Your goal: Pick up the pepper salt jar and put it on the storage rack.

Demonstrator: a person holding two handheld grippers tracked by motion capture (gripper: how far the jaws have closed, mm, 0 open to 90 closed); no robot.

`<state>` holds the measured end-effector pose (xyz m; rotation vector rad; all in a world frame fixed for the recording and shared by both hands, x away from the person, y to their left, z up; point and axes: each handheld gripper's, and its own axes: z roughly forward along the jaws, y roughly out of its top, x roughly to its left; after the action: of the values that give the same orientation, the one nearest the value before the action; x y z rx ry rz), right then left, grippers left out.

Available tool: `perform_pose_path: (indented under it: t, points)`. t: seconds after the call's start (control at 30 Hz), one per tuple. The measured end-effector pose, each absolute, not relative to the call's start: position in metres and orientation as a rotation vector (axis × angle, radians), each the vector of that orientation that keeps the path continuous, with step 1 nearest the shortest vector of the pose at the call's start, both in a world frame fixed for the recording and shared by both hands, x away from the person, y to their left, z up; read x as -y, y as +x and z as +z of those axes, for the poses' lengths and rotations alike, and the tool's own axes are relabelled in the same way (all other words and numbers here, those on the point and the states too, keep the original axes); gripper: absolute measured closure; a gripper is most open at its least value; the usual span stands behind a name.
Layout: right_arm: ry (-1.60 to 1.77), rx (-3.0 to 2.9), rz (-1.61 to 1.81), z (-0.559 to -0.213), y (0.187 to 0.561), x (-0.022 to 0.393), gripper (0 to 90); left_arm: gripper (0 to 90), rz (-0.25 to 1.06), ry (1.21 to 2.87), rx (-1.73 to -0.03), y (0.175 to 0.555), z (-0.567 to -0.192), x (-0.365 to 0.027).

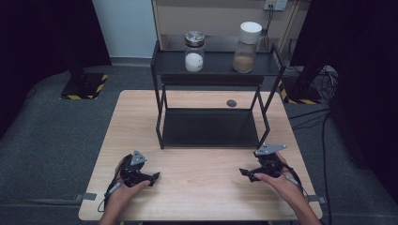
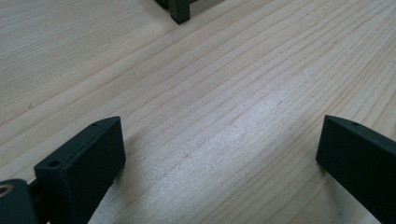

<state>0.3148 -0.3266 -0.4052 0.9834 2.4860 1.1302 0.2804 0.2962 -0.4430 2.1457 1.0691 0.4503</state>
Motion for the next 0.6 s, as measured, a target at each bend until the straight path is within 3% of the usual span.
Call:
perform_pose_path:
  t: [0.6]
  points:
    - [0.961, -2.489, 1.056, -0.443, 0.296, 0.316, 1.7, 0.3, 0.450, 2.145, -1.069, 0.280, -0.443, -0.296]
